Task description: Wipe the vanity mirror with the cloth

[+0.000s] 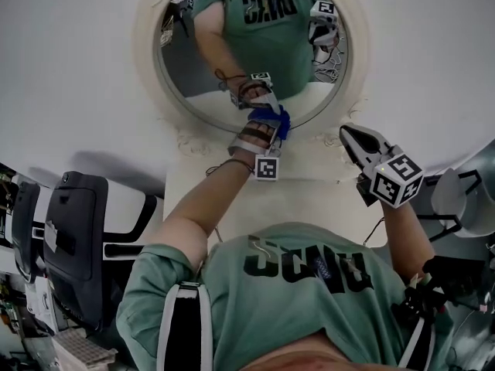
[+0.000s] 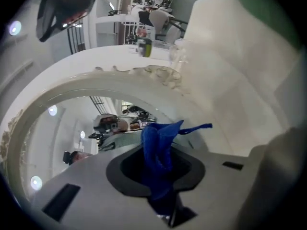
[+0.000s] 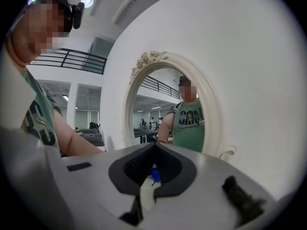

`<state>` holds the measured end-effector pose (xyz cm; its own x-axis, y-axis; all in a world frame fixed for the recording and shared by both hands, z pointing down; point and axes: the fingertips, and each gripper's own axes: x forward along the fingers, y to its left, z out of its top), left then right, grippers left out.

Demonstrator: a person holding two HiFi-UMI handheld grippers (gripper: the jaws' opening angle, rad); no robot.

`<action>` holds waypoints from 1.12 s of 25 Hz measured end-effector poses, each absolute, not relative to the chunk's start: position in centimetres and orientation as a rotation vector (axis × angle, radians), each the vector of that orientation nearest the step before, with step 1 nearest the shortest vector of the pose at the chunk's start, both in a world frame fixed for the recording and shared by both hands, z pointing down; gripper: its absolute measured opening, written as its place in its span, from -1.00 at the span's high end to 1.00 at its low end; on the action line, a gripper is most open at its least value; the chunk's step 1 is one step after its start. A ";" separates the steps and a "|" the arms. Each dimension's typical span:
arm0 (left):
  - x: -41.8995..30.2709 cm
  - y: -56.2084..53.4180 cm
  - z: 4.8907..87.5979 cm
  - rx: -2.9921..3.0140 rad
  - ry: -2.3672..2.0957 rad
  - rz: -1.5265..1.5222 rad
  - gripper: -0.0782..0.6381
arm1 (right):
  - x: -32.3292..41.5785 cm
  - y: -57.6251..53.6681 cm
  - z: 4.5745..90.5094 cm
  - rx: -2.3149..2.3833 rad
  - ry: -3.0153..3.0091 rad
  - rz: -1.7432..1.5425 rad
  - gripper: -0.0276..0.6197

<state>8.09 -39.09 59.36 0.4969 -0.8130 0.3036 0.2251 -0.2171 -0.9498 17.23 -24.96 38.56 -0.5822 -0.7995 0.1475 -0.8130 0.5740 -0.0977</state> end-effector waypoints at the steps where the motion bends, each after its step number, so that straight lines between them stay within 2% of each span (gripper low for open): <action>1: 7.7 -39.1 61.0 -1.496 0.517 -1.073 0.55 | 17.4 -24.9 38.8 1.397 -2.704 0.244 0.89; 5: 6.3 -39.5 64.1 -1.471 0.507 -1.173 0.57 | 17.8 -24.9 39.1 1.412 -2.695 0.260 0.89; 10: 6.5 -39.3 64.2 -1.598 0.507 -1.238 0.56 | 17.6 -24.9 38.8 1.410 -2.706 0.251 0.89; 14: 6.7 -38.3 60.9 -1.677 0.540 -1.224 0.55 | 17.1 -24.6 38.3 1.396 -2.725 0.235 0.89; 17: 7.9 -37.7 51.4 -1.639 0.628 -1.018 0.55 | 17.2 -24.5 37.9 1.399 -2.736 0.236 0.89; 22: 9.4 -37.4 27.5 -1.486 0.868 -0.622 0.55 | 16.9 -24.8 37.5 1.397 -2.756 0.222 0.89; 25: 8.9 -38.0 17.3 -1.380 0.969 -0.547 0.55 | 16.1 -24.6 37.2 1.378 -2.774 0.199 0.89; 28: 9.0 -39.3 12.2 -1.283 1.007 -0.581 0.55 | 16.2 -24.4 36.9 1.380 -2.788 0.193 0.89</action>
<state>8.99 -39.30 12.18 0.4767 -0.8315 -0.2854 -0.1688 0.2320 -0.9580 16.19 -24.42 36.86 -0.6078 -0.7903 0.0775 -0.7935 0.6004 -0.0997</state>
